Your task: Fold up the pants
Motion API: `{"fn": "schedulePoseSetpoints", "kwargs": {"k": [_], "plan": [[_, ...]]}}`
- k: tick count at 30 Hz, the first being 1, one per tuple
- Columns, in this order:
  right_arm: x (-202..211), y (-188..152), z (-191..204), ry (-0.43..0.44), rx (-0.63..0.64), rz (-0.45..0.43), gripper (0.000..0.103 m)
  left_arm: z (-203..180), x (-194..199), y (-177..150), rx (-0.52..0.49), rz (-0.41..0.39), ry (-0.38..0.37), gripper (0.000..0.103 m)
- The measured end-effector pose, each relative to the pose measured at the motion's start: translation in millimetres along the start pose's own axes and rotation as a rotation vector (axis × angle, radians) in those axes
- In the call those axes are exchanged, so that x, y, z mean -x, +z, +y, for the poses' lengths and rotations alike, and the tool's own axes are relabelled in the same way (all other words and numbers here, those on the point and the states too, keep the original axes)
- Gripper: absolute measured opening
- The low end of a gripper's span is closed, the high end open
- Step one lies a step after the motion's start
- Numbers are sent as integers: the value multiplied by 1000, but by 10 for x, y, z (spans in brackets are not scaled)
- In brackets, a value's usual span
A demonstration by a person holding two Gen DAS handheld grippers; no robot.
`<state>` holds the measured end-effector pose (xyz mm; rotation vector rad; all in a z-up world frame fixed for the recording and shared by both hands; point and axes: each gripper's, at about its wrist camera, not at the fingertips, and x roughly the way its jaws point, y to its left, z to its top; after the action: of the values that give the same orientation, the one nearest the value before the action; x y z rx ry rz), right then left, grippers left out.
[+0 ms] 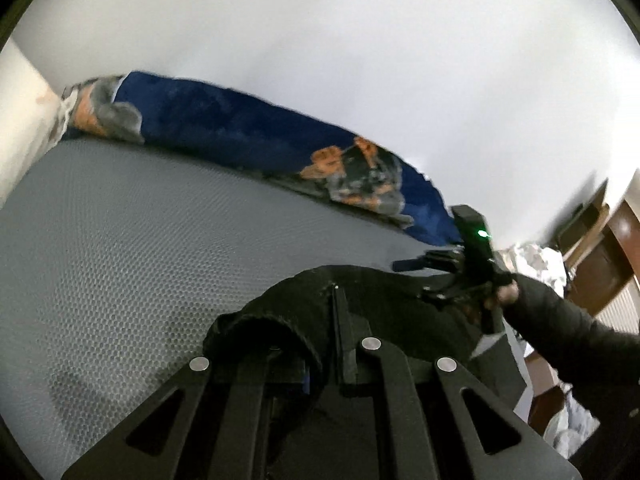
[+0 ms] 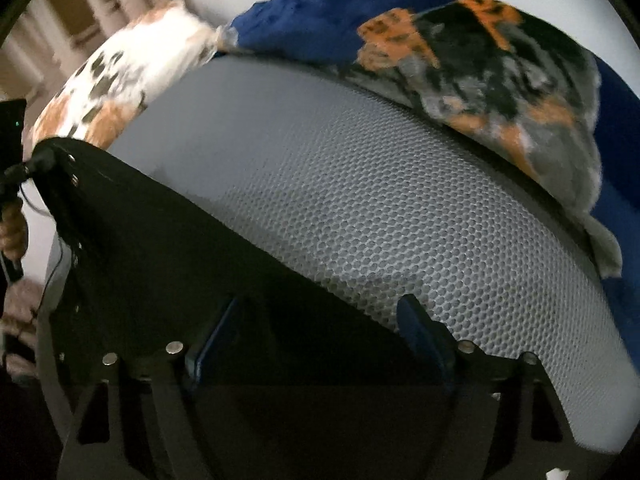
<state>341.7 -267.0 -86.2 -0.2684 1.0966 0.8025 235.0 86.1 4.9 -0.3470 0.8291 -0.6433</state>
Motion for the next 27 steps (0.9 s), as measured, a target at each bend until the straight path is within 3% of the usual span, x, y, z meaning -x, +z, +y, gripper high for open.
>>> {"fn": "schedulePoseSetpoints", "kwargs": {"k": [6, 8, 13, 14, 15, 16, 17, 27], "plan": [[-72, -3, -46, -6, 122, 90, 70, -154, 191, -43, -34, -12, -6, 8], [-106, -23, -54, -18, 160, 119, 59, -188, 165, -36, -39, 0, 6, 8], [-157, -26, -81, -18, 204, 180, 47, -265, 175, -55, -57, 9, 17, 8], [-155, -27, -83, -19, 207, 183, 39, -274, 180, -63, -57, 8, 19, 8], [-147, -34, -80, -25, 212, 181, 32, -277, 179, -67, -55, 8, 20, 8], [-134, -43, -71, -32, 212, 176, 17, -279, 174, -74, -52, 10, 24, 8], [-113, -57, -75, -39, 205, 173, 12, -282, 166, -78, -50, 14, 32, 8], [575, -412, 312, -240, 141, -12, 9, -261, 277, -140, -49, 3, 89, 8]]}}
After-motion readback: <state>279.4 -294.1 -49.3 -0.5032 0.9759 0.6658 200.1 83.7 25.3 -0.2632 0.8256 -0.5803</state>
